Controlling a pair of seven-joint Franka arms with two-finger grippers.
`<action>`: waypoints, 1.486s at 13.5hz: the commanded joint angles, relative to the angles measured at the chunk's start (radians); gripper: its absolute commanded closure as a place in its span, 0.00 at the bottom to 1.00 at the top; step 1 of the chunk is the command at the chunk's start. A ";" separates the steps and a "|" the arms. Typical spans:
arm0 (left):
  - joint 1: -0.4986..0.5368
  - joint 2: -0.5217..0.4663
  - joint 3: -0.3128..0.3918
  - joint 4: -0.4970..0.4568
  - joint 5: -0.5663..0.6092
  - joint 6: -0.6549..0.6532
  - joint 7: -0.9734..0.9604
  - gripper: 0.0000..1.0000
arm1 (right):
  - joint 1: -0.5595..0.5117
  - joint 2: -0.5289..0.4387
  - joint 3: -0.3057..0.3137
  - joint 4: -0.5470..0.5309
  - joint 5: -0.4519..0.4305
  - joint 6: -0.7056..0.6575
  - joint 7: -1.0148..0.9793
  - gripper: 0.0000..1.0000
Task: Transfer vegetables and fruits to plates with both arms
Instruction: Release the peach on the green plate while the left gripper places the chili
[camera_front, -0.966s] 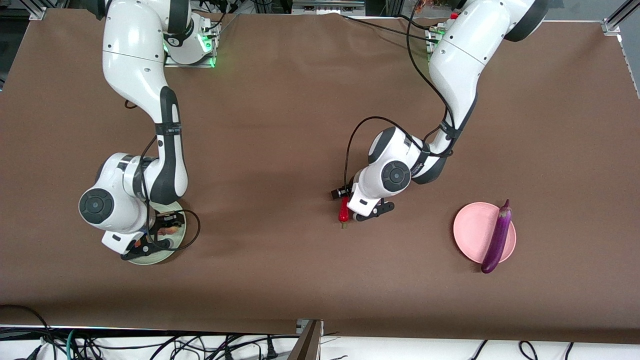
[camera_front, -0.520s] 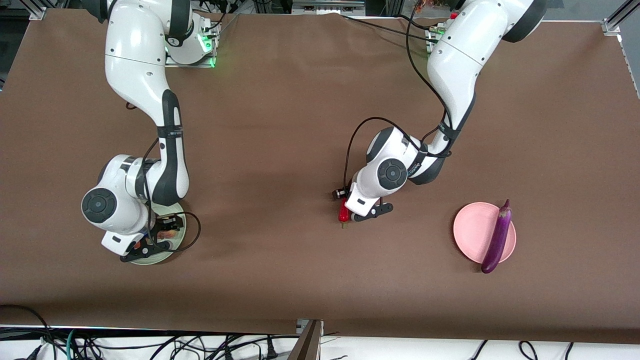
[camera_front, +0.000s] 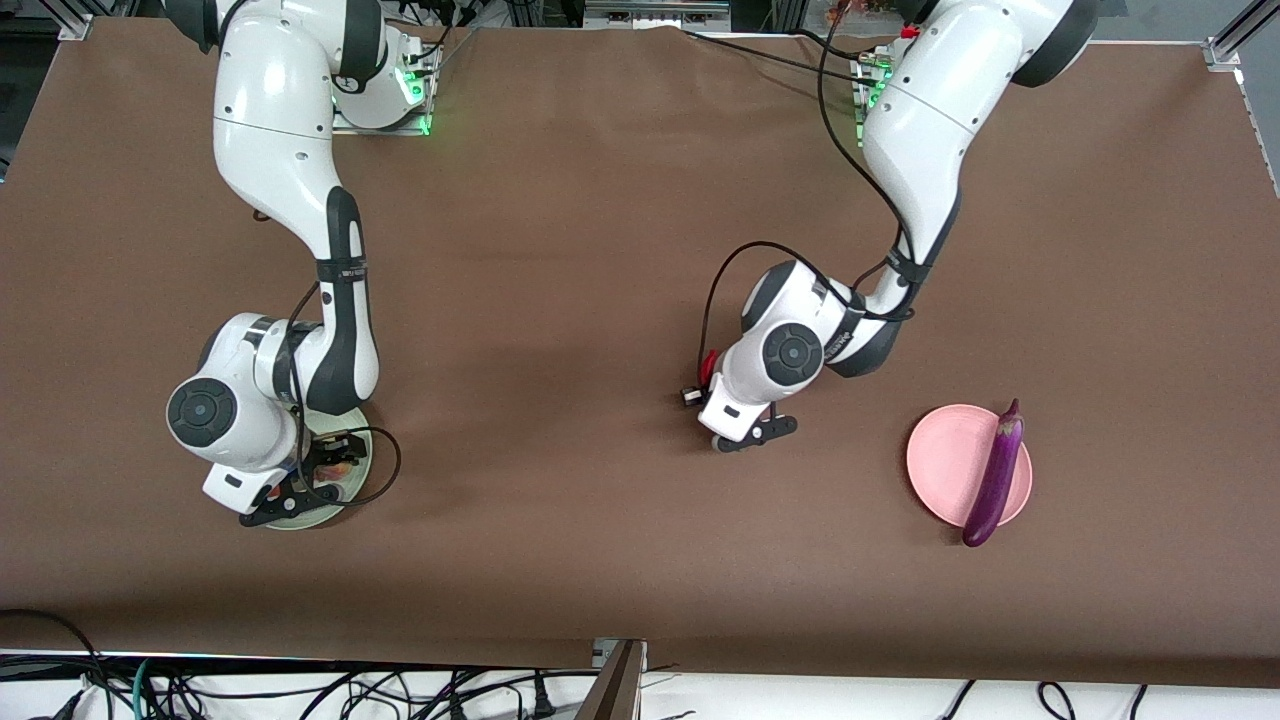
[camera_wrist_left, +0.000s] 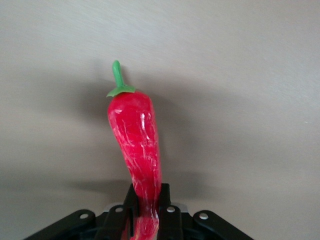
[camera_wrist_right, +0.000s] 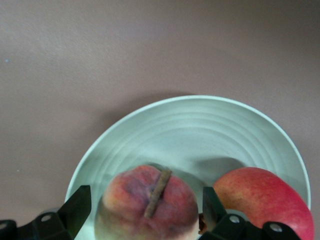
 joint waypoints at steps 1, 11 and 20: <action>0.066 -0.107 0.001 -0.009 0.023 -0.144 0.085 1.00 | 0.006 -0.052 -0.006 0.005 0.023 -0.092 -0.020 0.01; 0.371 -0.112 0.020 -0.009 0.162 -0.249 0.782 1.00 | 0.011 -0.143 -0.170 0.293 0.016 -0.758 0.056 0.01; 0.422 -0.041 0.036 0.013 0.279 -0.113 0.896 1.00 | -0.303 -0.472 0.439 0.148 -0.403 -0.738 0.375 0.01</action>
